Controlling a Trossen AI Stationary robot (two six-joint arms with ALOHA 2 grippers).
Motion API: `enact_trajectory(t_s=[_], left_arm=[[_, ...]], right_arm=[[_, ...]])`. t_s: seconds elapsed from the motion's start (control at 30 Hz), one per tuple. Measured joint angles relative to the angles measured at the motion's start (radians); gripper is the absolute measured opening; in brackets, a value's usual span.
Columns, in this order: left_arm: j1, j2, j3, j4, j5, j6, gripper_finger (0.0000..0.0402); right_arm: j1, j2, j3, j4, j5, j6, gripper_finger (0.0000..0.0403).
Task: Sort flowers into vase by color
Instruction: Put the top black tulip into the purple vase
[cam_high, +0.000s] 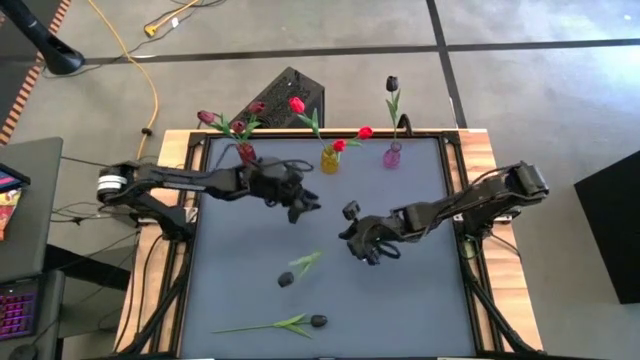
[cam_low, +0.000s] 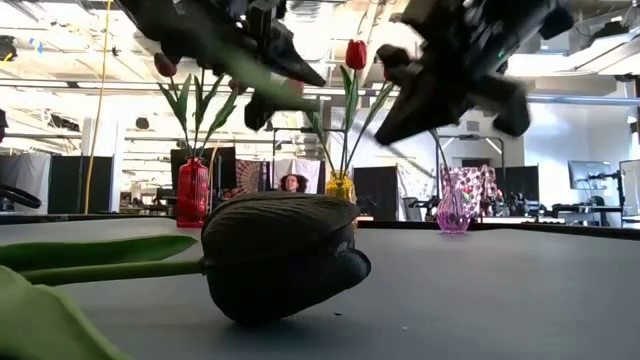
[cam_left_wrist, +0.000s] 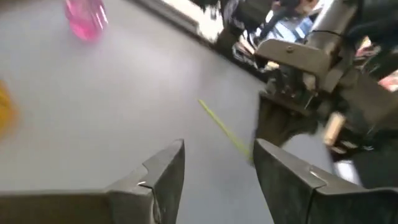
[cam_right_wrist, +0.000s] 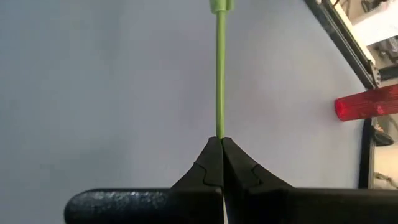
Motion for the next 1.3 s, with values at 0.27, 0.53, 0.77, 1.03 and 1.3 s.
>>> enact_trajectory(t_s=[0.27,0.53,0.77,1.03,1.3], left_arm=[[-0.051,-0.09,-0.037,-0.019,-0.109,0.309,0.0174],[-0.107,-0.089,-0.181,0.213,-0.166,0.351,0.0173],[-0.107,-0.089,-0.272,0.437,-0.164,0.318,0.0173],[-0.131,-0.089,-0.273,0.446,-0.159,0.331,0.0173],[-0.168,-0.089,-0.273,0.445,-0.158,0.365,0.0173]], right_arm=[[-0.135,-0.308,-0.255,0.18,-0.179,0.05,0.0016],[-0.308,-0.632,-0.495,0.631,-0.302,0.142,0.0016],[-0.507,-0.684,-0.534,0.805,-0.302,0.242,0.0017],[-0.813,-0.602,-0.534,0.84,-0.322,0.333,0.0018],[-0.998,-0.491,-0.553,0.933,-0.434,0.418,0.0018]])
